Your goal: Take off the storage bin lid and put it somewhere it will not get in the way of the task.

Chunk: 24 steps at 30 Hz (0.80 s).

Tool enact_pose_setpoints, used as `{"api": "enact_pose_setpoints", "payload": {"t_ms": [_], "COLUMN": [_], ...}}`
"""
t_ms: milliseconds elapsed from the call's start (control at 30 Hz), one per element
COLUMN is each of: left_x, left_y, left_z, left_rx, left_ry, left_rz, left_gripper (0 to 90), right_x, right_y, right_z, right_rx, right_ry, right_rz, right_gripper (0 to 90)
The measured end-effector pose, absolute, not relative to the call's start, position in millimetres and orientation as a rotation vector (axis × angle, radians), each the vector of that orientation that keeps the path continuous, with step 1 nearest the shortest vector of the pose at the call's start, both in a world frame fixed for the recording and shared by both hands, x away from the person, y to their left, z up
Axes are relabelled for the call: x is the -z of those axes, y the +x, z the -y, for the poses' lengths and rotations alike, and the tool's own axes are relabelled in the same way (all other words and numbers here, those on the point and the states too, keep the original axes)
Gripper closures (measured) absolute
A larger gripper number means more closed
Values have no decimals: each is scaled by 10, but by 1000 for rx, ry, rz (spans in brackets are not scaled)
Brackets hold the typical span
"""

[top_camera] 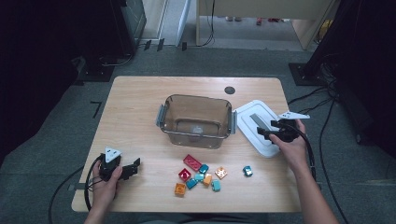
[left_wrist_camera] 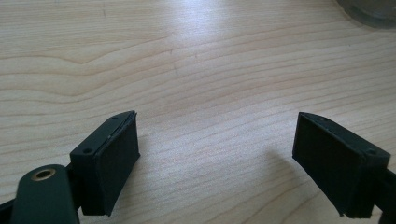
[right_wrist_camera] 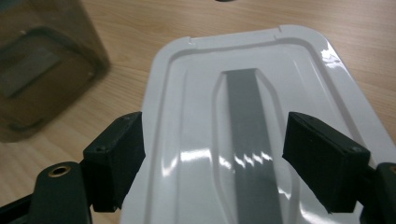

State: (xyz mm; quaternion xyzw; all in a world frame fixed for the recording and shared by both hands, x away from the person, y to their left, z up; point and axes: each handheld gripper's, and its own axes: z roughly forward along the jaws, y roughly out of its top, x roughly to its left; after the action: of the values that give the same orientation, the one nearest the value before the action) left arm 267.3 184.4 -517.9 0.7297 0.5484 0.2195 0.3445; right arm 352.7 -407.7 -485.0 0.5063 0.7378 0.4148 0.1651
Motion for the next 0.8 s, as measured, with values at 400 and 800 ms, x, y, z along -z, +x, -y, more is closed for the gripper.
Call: {"api": "enact_pose_setpoints", "payload": {"t_ms": [400, 800], "left_x": [5178, 5178], "left_y": [2672, 2672], "left_z": [-1839, -1837], "left_rx": [-574, -576], "left_ry": [1899, 1902], "left_rz": [-1425, -1423], "left_gripper": [145, 145], "right_x": [4781, 4922], "right_y": [2938, 2389], "right_z": [3919, 3629], "right_rx": [-1248, -1240], "right_ry": [1355, 1280], "right_rz": [-2114, -2166], "right_gripper": [246, 272]}}
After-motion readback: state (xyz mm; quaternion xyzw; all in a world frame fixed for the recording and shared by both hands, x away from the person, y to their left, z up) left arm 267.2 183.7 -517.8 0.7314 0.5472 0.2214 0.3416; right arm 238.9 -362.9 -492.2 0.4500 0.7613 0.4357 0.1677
